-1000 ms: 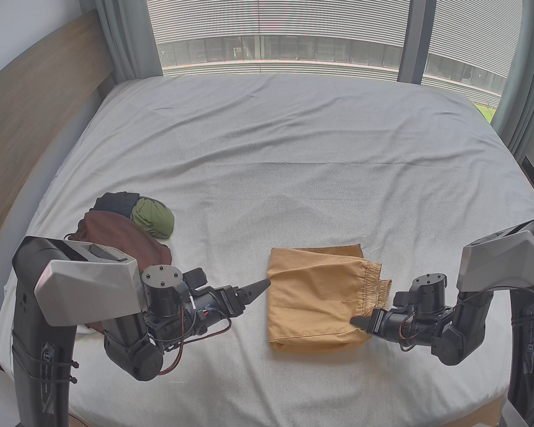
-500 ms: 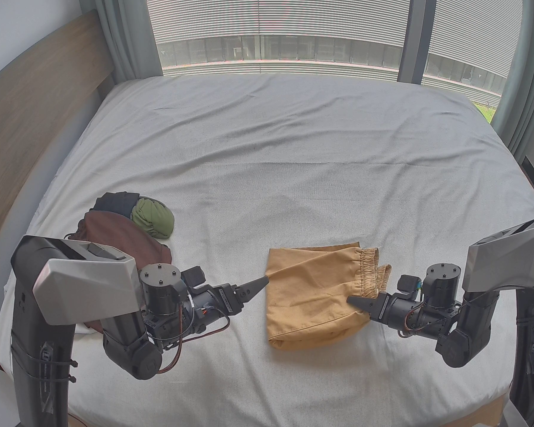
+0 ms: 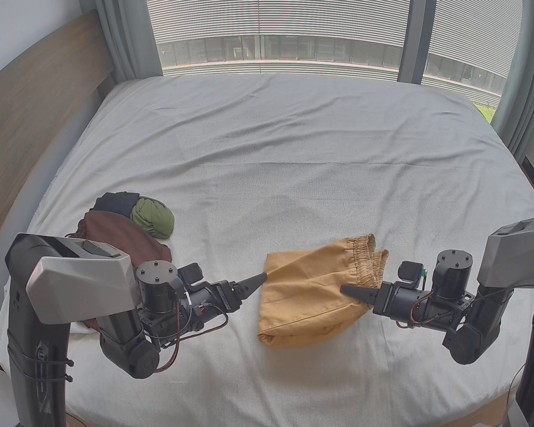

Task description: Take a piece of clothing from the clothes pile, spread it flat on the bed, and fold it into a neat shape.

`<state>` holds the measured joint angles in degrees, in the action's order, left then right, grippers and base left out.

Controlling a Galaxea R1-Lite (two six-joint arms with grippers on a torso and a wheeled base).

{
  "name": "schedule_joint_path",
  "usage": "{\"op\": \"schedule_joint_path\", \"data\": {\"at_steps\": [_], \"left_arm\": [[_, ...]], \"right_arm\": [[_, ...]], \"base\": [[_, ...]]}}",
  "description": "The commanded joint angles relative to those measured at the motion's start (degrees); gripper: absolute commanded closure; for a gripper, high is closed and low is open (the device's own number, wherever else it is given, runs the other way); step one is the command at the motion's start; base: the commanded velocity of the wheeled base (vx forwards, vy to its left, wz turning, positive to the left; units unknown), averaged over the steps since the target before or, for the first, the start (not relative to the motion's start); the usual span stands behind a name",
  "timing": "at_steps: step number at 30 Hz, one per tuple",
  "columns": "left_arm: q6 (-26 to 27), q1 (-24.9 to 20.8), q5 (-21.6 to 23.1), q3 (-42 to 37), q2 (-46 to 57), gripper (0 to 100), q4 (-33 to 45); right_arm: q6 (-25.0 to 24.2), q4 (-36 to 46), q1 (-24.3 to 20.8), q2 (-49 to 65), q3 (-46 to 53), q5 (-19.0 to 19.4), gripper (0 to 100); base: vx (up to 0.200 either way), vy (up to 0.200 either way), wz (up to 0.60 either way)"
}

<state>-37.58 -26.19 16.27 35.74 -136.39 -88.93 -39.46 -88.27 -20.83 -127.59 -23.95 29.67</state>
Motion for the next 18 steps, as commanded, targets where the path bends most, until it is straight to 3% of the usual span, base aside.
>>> {"op": "schedule_joint_path", "data": {"at_steps": [1,13,18], "left_arm": [[-0.03,0.17,-0.10,-0.06,0.51,0,0.07],[-0.30,4.39,0.07,-2.34,3.41,0,0.16],[2.43,5.36,0.16,-2.43,3.59,0,0.25]], "right_arm": [[-0.09,-0.06,-0.17,3.40,-1.18,1.18,100],[-0.18,0.03,-0.08,4.98,-8.39,2.23,100],[-0.88,0.65,-0.17,4.45,-12.87,2.23,100]], "base": [[0.000,0.000,0.00],[0.000,0.000,0.00],[0.000,0.000,0.00]]}}
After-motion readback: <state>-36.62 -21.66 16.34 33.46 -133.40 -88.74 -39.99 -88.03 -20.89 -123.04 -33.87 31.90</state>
